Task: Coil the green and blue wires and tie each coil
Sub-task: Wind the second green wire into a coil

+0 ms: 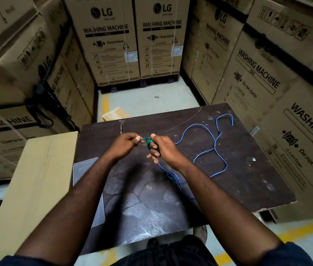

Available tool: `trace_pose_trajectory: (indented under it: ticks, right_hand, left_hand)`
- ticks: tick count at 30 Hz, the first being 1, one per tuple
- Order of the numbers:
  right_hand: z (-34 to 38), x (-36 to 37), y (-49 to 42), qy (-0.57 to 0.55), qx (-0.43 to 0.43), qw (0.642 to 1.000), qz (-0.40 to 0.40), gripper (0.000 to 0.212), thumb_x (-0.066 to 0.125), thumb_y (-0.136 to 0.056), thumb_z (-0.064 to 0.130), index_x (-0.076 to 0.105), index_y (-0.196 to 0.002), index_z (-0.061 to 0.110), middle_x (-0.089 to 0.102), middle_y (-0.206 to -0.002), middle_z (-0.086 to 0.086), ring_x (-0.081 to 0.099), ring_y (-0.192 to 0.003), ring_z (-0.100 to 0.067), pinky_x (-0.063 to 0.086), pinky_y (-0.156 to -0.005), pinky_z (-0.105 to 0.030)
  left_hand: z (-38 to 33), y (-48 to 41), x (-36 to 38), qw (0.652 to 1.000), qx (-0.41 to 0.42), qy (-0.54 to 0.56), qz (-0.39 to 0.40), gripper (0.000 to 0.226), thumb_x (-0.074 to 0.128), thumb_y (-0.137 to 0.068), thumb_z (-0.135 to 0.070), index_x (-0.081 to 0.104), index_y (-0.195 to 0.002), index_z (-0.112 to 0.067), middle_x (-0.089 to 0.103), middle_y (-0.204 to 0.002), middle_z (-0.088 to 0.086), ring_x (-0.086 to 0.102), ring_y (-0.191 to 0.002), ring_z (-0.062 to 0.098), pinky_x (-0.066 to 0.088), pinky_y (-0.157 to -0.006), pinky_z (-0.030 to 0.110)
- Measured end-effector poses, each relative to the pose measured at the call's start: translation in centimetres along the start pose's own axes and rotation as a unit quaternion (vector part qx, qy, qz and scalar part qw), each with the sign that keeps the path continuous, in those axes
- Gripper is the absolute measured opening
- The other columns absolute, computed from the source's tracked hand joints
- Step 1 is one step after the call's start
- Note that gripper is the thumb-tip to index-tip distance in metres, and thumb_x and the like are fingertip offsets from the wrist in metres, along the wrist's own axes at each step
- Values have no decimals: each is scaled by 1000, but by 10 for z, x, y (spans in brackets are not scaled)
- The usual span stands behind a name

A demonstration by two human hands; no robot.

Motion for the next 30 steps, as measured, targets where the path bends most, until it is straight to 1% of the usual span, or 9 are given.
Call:
trace_pose_trajectory:
  ticks: [2,5,7,10,15,19,23,27,30]
  right_hand:
    - [1,-3,0,-20,3,1000,-15,43,31,-102,22,35,-60,14,31,-39,2,35,-30,-19,54,-68,-39]
    - [4,-5,0,-48,5,998,-27,43,31,-101,21,33,-58,14,29,-38,2,33,-29,-19,53,-66,-37]
    - [5,-7,0,-71,11,997,-37,44,30,-101,22,33,-58,15,28,-37,3,32,-28,-18,53,-65,-37]
    - [6,-11,-2,-122,12,991,-57,43,31,-101,22,32,-58,15,27,-37,2,30,-27,-17,52,-61,-34]
    - [14,-13,-5,-222,4,970,-97,41,32,-100,21,30,-59,15,27,-38,2,33,-28,-19,47,-48,-27]
    - [18,-13,-8,-262,11,959,-112,42,33,-100,22,31,-59,15,30,-38,2,35,-29,-19,43,-43,-24]
    - [18,-14,-13,-273,12,955,-117,43,35,-100,24,33,-58,15,32,-40,2,36,-32,-20,41,-47,-30]
    - [18,-19,-16,-288,5,949,-129,42,36,-100,24,35,-59,15,33,-40,3,36,-30,-18,46,-47,-26]
    - [18,-23,-17,-277,7,952,-127,42,37,-100,25,35,-59,16,32,-40,4,34,-31,-17,46,-48,-26]
  left_hand:
    - [9,1,4,1000,4,-13,-9,23,50,-97,-10,69,-85,-17,59,-57,-13,46,-51,-5,36,-56,16]
    - [16,5,14,1000,21,-17,3,22,51,-97,-9,70,-88,-17,59,-71,-2,48,-57,-5,38,-58,19]
    - [15,9,17,998,47,-20,-20,20,53,-96,-9,71,-90,-15,65,-80,3,52,-65,-4,43,-65,21]
    - [9,17,11,980,123,-106,-113,18,56,-91,-20,74,-91,-17,70,-88,0,61,-82,9,45,-76,25]
    - [-3,36,21,952,208,-166,-149,19,54,-91,-21,72,-96,-20,71,-81,-8,64,-76,12,49,-71,30]
    - [0,43,28,957,165,-160,-178,18,45,-95,-29,62,-100,-25,67,-66,-16,62,-58,6,49,-57,26]
    - [-1,45,34,971,110,-66,-202,14,49,-96,-19,62,-101,-22,69,-60,-9,59,-48,4,50,-55,26]
    - [2,42,45,980,48,90,-172,6,52,-96,-15,56,-100,-15,71,-63,1,62,-49,20,50,-50,29]
    - [2,42,53,979,17,147,-143,7,51,-98,-16,53,-99,-9,74,-72,2,64,-55,15,47,-50,22]
Point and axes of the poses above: each hand's wrist, its own y-axis away from the middle knuckle, its own x-axis out of the palm, z = x × y, the point moved 7 cm from there along -y, towards the middle knuckle
